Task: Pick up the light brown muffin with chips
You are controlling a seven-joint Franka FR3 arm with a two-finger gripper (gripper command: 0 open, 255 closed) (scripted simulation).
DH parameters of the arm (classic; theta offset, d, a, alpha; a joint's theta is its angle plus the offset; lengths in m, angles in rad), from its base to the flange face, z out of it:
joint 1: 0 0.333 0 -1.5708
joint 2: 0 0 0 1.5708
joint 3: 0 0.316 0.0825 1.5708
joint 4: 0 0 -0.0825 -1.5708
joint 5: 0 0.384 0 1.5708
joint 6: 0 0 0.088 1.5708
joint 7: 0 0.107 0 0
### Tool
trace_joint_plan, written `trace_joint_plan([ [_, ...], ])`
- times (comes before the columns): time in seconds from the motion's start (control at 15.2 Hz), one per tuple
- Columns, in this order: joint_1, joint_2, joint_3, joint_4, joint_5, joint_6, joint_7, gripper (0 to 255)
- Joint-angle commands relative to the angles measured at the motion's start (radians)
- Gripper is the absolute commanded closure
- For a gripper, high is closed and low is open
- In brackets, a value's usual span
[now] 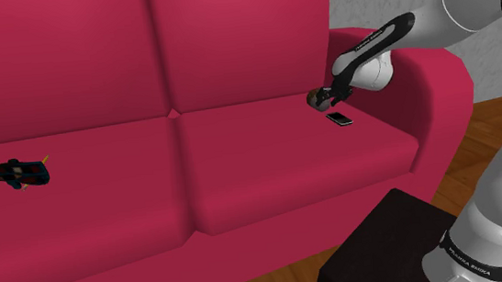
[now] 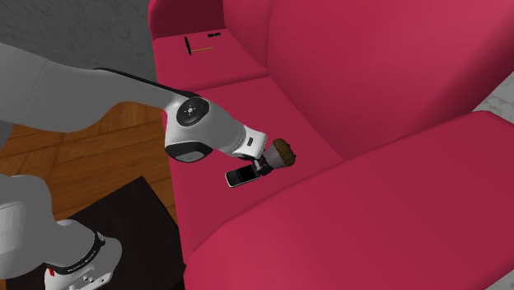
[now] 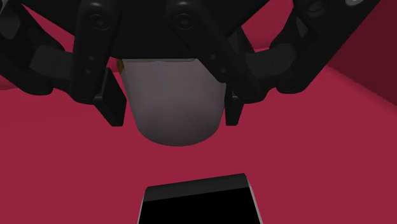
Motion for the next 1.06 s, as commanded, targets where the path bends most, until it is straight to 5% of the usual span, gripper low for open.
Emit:
trace_joint_plan([
  [0.0, -0.003, -0.013, -0.001, 0.006, -0.03, -0.018, 0.026, 255],
  [0.99, -0.033, -0.112, 0.011, 0.082, -0.189, -0.185, 0.164, 255],
])
